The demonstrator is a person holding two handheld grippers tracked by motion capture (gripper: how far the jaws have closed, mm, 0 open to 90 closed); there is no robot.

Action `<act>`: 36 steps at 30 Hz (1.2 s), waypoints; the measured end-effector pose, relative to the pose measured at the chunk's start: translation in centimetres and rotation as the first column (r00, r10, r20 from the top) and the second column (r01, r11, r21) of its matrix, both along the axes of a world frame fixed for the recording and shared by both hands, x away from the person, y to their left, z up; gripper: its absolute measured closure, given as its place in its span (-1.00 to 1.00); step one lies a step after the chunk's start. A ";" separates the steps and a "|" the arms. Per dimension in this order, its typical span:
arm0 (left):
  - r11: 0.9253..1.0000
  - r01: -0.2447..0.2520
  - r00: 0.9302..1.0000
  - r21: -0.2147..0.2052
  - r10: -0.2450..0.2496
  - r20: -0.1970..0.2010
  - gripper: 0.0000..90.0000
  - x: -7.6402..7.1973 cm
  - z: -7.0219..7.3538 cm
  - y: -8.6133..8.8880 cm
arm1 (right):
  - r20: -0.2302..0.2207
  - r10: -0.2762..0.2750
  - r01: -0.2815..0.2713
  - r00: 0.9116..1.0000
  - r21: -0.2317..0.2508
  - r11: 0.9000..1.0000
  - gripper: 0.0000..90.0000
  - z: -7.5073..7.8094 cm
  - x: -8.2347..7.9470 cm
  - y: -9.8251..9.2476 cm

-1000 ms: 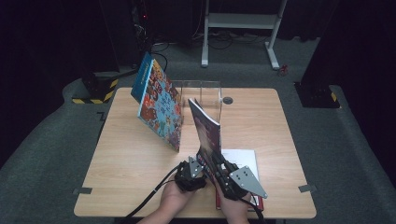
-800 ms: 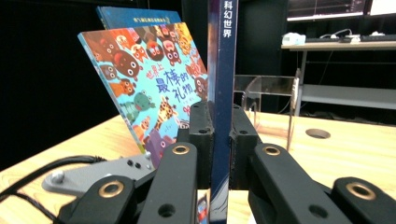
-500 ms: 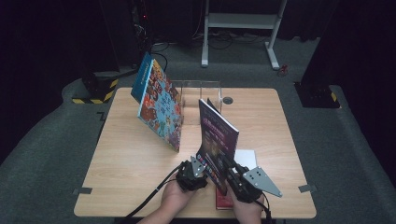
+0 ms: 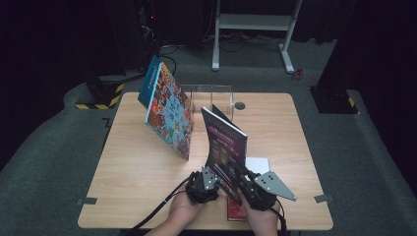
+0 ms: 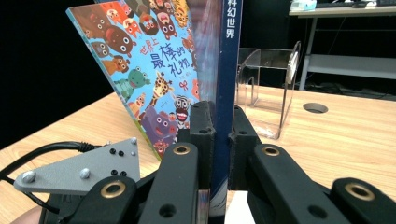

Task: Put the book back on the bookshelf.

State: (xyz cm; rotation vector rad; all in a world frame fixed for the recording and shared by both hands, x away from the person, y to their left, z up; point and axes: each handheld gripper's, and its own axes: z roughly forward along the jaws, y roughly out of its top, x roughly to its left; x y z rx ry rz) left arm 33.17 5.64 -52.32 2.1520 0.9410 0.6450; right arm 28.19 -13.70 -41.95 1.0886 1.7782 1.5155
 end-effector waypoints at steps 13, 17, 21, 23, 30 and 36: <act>1.000 -0.004 1.000 -0.002 0.004 -0.014 -0.23 0.3 0.0 0.0 | -0.094 0.015 -0.014 0.995 0.013 1.000 0.86 0.3 0.1 -1.4; 1.000 -0.002 1.000 -0.002 0.002 -0.011 -0.23 0.3 0.0 0.0 | -0.098 0.020 -0.018 0.995 0.021 1.000 0.87 0.4 0.1 -1.5; 1.000 0.013 1.000 -0.007 -0.013 0.006 -0.24 -0.2 0.1 0.1 | -0.075 0.019 -0.018 0.997 0.013 1.000 0.87 0.7 0.1 -1.1; 0.999 0.012 1.000 -0.041 -0.012 -0.004 -0.21 -0.5 0.2 0.7 | -0.066 0.018 -0.017 0.998 0.007 1.000 0.87 1.0 0.2 -0.8; 0.996 0.014 1.000 -0.091 -0.014 0.004 -0.20 -1.2 0.9 3.1 | -0.030 -0.003 0.003 1.000 0.003 1.000 0.88 1.6 0.8 -0.1; 0.990 -0.022 0.999 -0.140 0.026 0.026 -0.20 -1.1 2.7 6.7 | 0.021 -0.049 0.048 0.999 0.045 0.998 0.88 2.3 1.5 0.5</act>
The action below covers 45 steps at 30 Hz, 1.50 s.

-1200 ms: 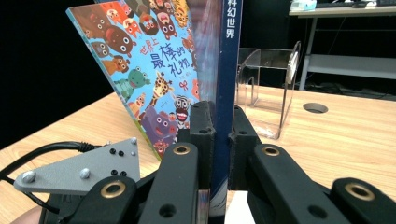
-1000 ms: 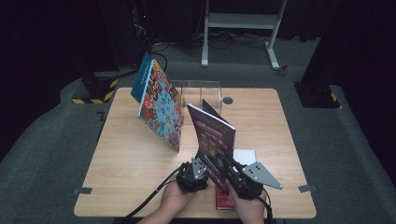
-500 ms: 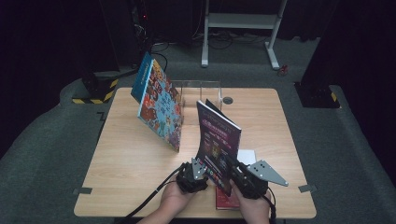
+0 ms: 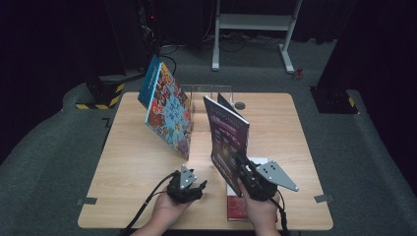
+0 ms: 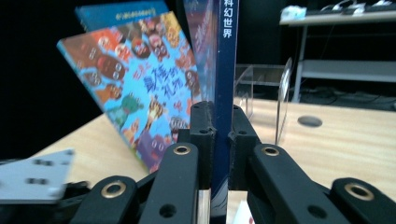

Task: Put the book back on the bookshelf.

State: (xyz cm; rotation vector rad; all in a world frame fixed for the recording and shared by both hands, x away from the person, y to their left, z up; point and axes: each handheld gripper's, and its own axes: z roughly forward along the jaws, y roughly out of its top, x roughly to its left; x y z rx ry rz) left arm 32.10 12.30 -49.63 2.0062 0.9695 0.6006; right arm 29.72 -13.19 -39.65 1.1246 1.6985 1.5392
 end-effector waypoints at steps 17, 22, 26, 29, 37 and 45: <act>0.984 -0.176 0.984 0.024 0.175 0.024 -0.25 0.9 -0.1 12.1 | 0.118 -0.074 0.074 0.990 0.012 0.997 0.87 0.4 4.5 5.6; 0.968 -0.250 0.968 -0.038 0.249 -0.009 -0.30 1.5 -0.5 14.9 | 0.129 -0.082 0.082 0.988 0.005 0.997 0.87 0.2 6.2 7.0; 0.961 -0.278 0.961 -0.004 0.278 0.003 -0.30 1.6 -1.2 16.1 | 0.132 -0.096 0.096 0.987 0.009 0.995 0.87 -0.2 7.5 7.8; 0.961 -0.275 0.961 0.006 0.276 -0.012 -0.30 1.8 -2.0 16.4 | 0.130 -0.101 0.100 0.986 0.011 0.995 0.87 -0.3 8.3 8.1; 0.962 -0.274 0.960 -0.005 0.274 -0.051 -0.30 2.2 -2.7 16.6 | 0.120 -0.120 0.118 0.985 0.028 0.993 0.87 -0.6 10.1 8.3; 0.962 -0.272 0.961 0.004 0.272 -0.050 -0.35 2.1 -2.9 16.4 | 0.124 -0.132 0.129 0.984 0.029 0.991 0.87 -1.0 11.7 8.8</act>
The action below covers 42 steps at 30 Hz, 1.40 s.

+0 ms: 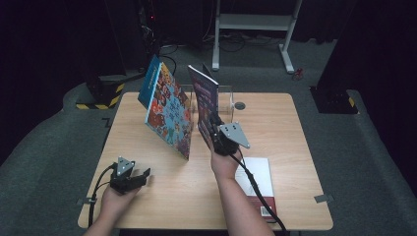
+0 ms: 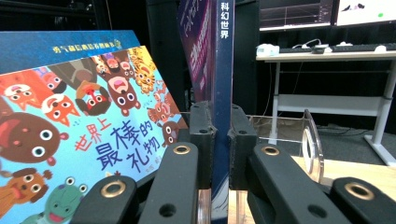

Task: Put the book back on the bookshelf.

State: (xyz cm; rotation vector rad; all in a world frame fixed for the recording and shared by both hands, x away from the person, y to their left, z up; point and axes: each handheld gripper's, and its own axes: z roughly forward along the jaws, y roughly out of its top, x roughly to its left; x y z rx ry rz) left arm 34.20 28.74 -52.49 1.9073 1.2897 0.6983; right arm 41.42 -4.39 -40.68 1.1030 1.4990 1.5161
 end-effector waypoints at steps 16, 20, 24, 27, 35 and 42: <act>1.000 0.003 1.000 -0.002 -0.003 -0.008 -0.35 -0.2 -0.1 0.0 | 0.013 -0.046 0.046 0.999 -0.006 0.999 0.87 -0.4 3.1 0.6; 1.000 0.004 1.000 -0.003 -0.004 -0.010 -0.35 -0.1 -0.1 0.0 | 0.020 -0.063 0.063 0.998 -0.005 0.998 0.87 -0.6 3.9 0.8; 1.000 0.007 1.000 0.004 -0.007 -0.009 -0.34 -0.2 -0.1 -0.1 | 0.023 -0.078 0.078 0.997 0.005 0.997 0.87 -0.8 5.2 1.0; 1.000 0.010 1.000 0.005 -0.010 -0.008 -0.34 -0.2 -0.1 -0.1 | 0.030 -0.084 0.084 0.996 0.009 0.996 0.87 -0.7 5.9 1.1; 1.000 0.015 1.000 0.005 -0.015 -0.009 -0.34 -0.2 -0.1 -0.1 | 0.051 -0.077 0.077 0.996 0.011 0.997 0.87 -1.1 7.0 2.0; 1.000 0.018 1.000 0.001 -0.017 -0.010 -0.34 -0.2 -0.1 -0.1 | 0.075 -0.079 0.079 0.994 0.005 0.997 0.87 -2.7 7.5 3.1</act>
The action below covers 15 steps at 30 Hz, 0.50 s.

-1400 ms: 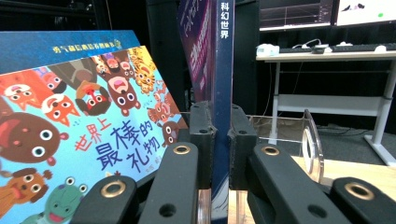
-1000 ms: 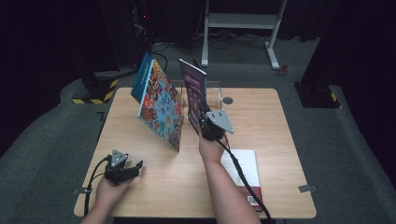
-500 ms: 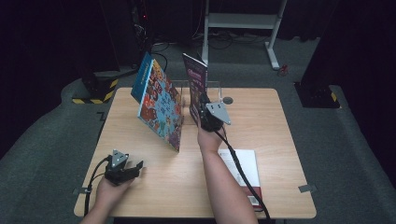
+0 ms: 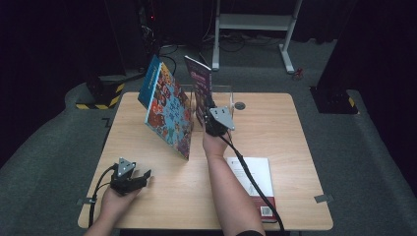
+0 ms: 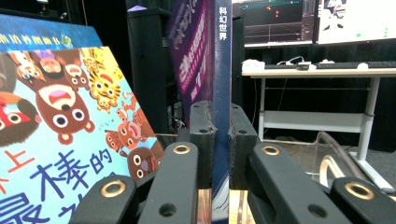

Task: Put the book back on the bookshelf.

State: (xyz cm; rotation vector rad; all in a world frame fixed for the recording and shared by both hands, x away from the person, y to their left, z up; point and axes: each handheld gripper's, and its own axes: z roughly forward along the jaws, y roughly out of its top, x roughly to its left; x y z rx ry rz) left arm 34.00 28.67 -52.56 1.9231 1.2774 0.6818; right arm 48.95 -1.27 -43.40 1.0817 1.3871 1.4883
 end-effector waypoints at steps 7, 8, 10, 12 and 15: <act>1.000 0.007 1.000 -0.002 -0.007 -0.002 -0.33 0.0 0.0 0.0 | -0.009 0.001 -0.001 1.000 -0.013 1.000 0.86 -1.2 -0.4 1.0; 1.000 0.008 1.000 -0.001 -0.008 -0.001 -0.33 0.0 0.0 0.0 | -0.016 0.004 -0.004 1.000 -0.003 1.000 0.86 -1.2 -0.4 0.9; 1.000 0.010 1.000 0.002 -0.010 0.000 -0.33 0.0 0.0 0.0 | -0.051 0.001 -0.001 0.999 -0.005 1.000 0.85 -1.2 -0.6 0.8; 1.000 0.010 1.000 0.002 -0.010 0.000 -0.33 0.0 0.0 0.0 | -0.070 -0.007 0.006 0.998 -0.015 1.000 0.85 -1.3 -0.9 0.5; 1.000 0.010 1.000 0.005 -0.010 0.000 -0.33 0.0 0.0 0.0 | -0.112 0.004 -0.004 0.994 -0.001 1.000 0.85 -1.2 -1.4 -0.2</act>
